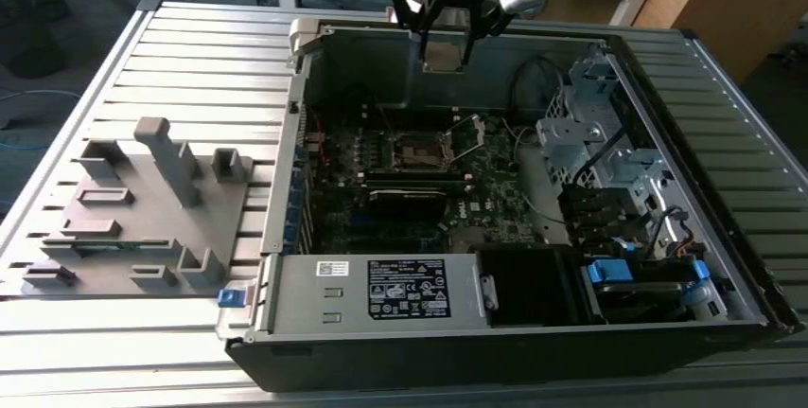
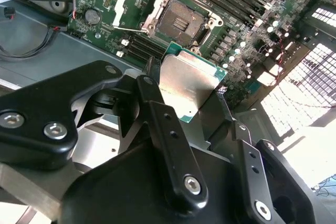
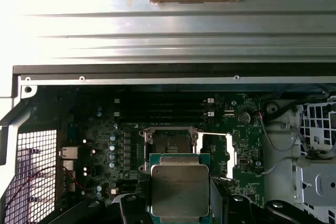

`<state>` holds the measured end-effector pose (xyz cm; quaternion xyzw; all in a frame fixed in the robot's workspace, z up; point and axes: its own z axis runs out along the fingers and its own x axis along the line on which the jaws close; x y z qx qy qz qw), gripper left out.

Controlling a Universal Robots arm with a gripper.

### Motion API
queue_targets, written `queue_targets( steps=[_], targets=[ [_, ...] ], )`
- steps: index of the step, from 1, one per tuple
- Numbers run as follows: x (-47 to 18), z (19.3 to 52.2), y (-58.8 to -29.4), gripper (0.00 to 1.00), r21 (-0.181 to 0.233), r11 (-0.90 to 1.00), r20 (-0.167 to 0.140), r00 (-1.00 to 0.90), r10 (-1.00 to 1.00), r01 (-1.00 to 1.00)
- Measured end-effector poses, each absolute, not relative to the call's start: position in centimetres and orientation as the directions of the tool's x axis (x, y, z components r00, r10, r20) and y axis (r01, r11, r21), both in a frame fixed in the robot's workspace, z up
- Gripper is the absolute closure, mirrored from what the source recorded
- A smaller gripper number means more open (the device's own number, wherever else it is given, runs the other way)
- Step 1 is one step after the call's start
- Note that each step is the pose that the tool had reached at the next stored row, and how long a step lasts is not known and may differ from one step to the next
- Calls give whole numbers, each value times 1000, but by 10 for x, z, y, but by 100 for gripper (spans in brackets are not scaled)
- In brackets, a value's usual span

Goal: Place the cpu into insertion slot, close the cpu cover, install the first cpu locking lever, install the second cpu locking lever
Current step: 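Place the cpu into insertion slot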

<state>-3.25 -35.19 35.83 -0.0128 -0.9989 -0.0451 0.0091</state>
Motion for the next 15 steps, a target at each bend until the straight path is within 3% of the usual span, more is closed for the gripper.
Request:
queue_targets(
  steps=[15],
  targets=[
    [-32,355,-352,46,90,996,19,-1000,25,26]
  ],
)
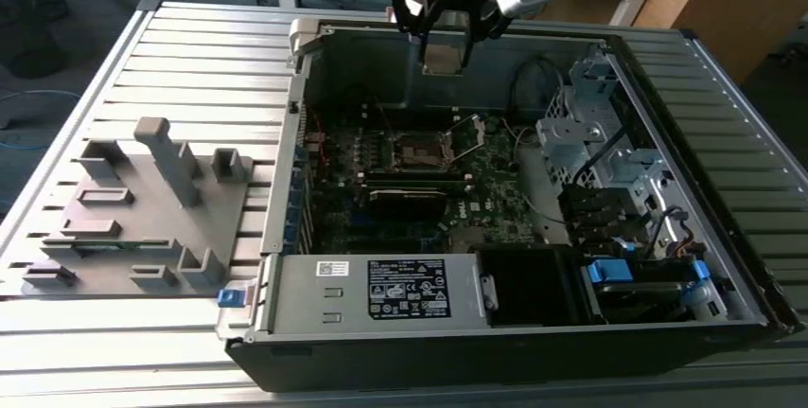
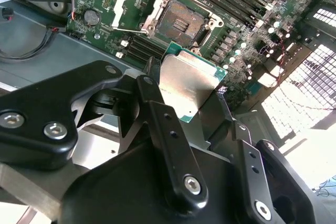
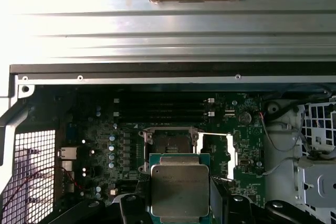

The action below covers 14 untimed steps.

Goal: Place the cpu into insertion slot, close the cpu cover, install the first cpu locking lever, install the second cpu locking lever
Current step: 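Place the cpu into insertion slot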

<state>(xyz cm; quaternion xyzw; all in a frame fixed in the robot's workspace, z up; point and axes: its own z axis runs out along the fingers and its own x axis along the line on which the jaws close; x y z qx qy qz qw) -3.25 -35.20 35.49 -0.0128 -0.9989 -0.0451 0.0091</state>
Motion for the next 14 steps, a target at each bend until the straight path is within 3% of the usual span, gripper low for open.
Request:
queue_targets(
  steps=[14],
  targets=[
    [-32,349,-352,46,90,996,19,-1000,25,26]
  ],
)
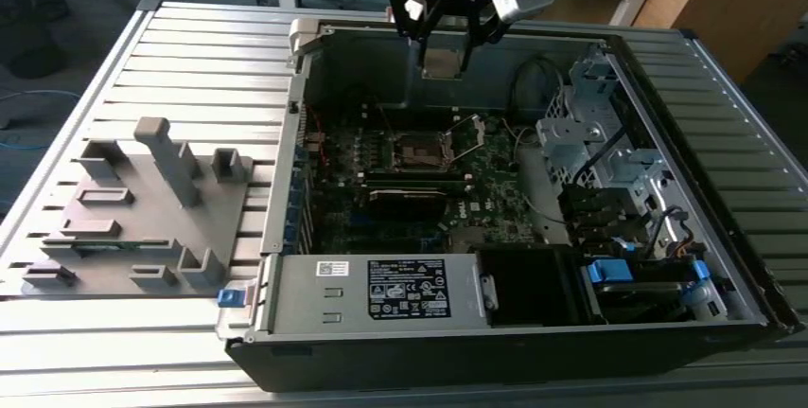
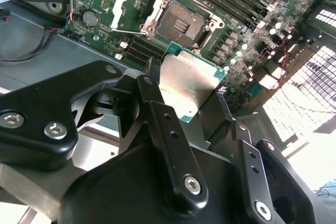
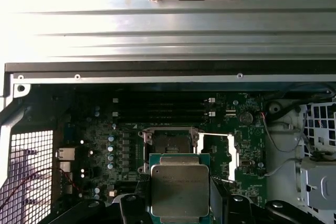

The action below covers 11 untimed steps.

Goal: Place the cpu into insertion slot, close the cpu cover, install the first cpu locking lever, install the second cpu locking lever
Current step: 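Place the cpu into insertion slot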

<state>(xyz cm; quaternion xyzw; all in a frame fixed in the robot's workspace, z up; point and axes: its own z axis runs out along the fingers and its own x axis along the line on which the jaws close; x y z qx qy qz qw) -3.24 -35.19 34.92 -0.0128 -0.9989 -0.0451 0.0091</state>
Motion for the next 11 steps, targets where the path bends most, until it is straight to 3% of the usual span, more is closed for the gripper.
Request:
queue_targets(
  steps=[11],
  targets=[
    [-32,346,-352,46,90,996,19,-1000,25,26]
  ],
)
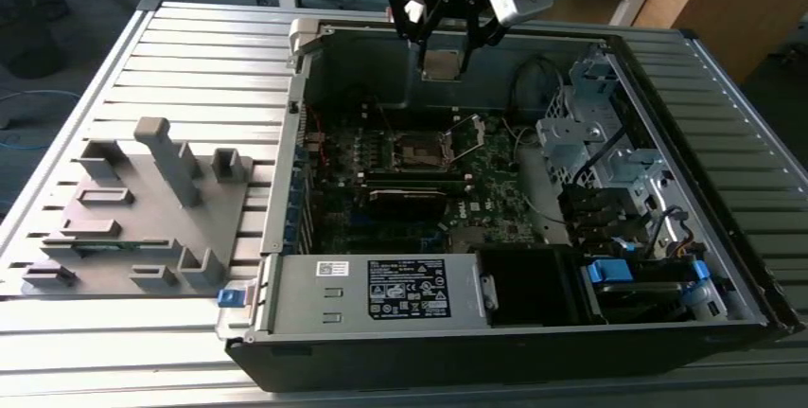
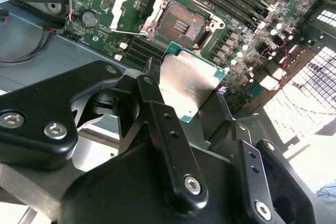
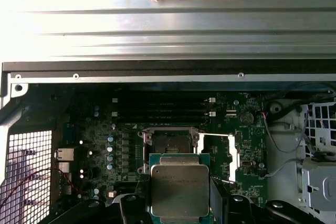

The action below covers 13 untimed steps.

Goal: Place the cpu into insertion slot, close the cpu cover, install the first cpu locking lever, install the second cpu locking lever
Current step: 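Place the cpu into insertion slot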

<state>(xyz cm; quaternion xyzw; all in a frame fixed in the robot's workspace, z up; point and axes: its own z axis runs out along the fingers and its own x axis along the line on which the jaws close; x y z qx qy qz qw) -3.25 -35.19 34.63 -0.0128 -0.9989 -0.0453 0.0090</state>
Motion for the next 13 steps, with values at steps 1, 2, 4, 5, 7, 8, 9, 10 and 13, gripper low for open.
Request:
queue_targets(
  steps=[1,2,4,5,7,8,9,10,13],
  targets=[
    [-32,346,-352,46,90,996,19,-1000,25,26],
    [-32,346,-352,46,90,996,19,-1000,25,26],
    [-32,345,-352,46,90,996,19,-1000,25,26],
    [-32,344,-352,46,90,996,19,-1000,25,26],
    [-32,344,-352,46,90,996,19,-1000,25,26],
    [-32,343,-352,46,90,996,19,-1000,25,26],
    [-32,343,-352,46,90,996,19,-1000,25,26],
    [-32,342,-352,46,90,996,19,-1000,25,26],
    [-32,340,-352,46,90,996,19,-1000,25,26]
  ],
)
